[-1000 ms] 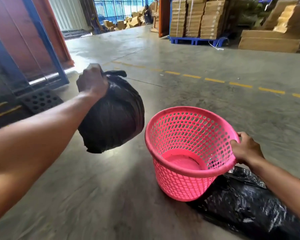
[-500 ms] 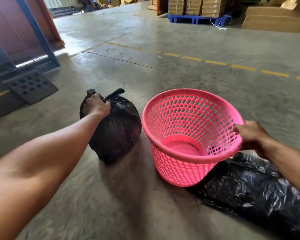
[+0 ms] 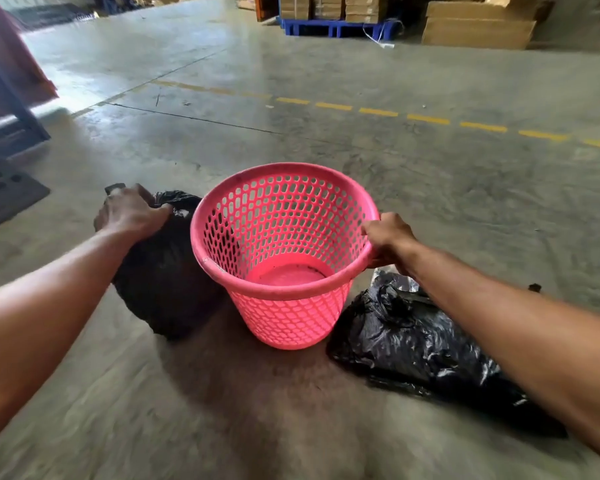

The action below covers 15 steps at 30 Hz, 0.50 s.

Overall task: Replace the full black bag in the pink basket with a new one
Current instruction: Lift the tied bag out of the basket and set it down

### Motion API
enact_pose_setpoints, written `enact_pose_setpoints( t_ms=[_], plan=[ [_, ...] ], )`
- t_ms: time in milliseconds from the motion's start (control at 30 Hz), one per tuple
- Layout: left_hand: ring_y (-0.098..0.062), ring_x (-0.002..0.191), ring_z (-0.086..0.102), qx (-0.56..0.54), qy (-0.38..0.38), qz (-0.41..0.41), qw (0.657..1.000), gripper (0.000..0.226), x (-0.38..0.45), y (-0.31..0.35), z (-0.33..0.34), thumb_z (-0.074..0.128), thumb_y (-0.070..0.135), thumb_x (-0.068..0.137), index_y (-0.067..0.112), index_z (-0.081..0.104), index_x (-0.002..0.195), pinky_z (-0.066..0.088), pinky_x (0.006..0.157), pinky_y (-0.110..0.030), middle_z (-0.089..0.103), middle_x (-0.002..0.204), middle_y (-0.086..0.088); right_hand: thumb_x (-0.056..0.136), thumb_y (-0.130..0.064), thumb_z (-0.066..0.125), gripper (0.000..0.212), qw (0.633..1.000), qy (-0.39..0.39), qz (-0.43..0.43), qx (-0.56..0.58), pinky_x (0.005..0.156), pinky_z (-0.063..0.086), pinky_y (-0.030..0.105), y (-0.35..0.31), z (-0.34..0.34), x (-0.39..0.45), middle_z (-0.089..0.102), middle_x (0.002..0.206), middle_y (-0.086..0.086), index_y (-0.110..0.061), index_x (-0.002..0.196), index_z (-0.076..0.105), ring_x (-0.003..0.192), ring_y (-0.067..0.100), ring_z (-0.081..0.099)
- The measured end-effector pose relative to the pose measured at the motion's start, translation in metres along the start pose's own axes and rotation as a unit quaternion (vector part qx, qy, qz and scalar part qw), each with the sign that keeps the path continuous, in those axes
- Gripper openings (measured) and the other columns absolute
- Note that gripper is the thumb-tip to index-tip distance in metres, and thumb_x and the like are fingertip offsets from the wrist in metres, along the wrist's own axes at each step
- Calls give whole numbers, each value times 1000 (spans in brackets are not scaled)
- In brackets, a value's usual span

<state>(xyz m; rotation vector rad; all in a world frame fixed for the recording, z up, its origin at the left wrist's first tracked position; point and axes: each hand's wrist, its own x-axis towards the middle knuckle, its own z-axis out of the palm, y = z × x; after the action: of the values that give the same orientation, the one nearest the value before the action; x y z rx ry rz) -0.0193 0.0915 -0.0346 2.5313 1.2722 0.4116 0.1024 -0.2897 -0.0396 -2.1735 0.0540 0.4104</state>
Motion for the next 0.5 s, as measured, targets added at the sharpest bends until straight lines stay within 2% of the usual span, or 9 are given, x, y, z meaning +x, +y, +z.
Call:
enact_pose_setpoints(
  t_ms=[67,167,267,367,500],
  plan=[
    [-43,118,59,23,11,15,1000,43,-5,10,-9,72,51,79,24,68,113,48,101,-51,52,132,-19,92,-22,54,35,1000,-5,-1,-2,34,49,23,4,0,0,69,71,12,-1,117,67,36,17,65],
    [-40,118,61,-19,48,82,995,36,-11,41,-31,71,48,83,27,67,113,51,98,-53,52,134,-15,94,-45,53,47,999,-37,-2,7,44,57,33,2,-5,1,74,82,21,-5,115,65,49,30,73],
    [-27,104,69,-107,85,191,972,27,-28,94,-52,69,45,84,29,68,107,51,92,-39,61,124,-7,92,-59,47,54,1000,-23,-16,-12,59,62,38,-2,-34,7,72,96,16,-11,110,64,61,33,76],
    [-19,89,70,-173,82,312,931,26,-68,156,-62,67,45,82,29,68,103,55,88,-35,67,109,-2,94,-54,49,49,998,2,-29,-56,73,62,41,3,-81,16,73,94,13,-10,109,65,66,31,77],
    [-16,77,67,-216,6,471,855,23,-149,228,-43,66,39,82,23,70,98,54,76,-29,67,92,-1,96,-39,57,26,991,21,-19,-133,69,60,36,43,-146,17,73,91,11,-15,96,64,67,27,76]
  ],
)
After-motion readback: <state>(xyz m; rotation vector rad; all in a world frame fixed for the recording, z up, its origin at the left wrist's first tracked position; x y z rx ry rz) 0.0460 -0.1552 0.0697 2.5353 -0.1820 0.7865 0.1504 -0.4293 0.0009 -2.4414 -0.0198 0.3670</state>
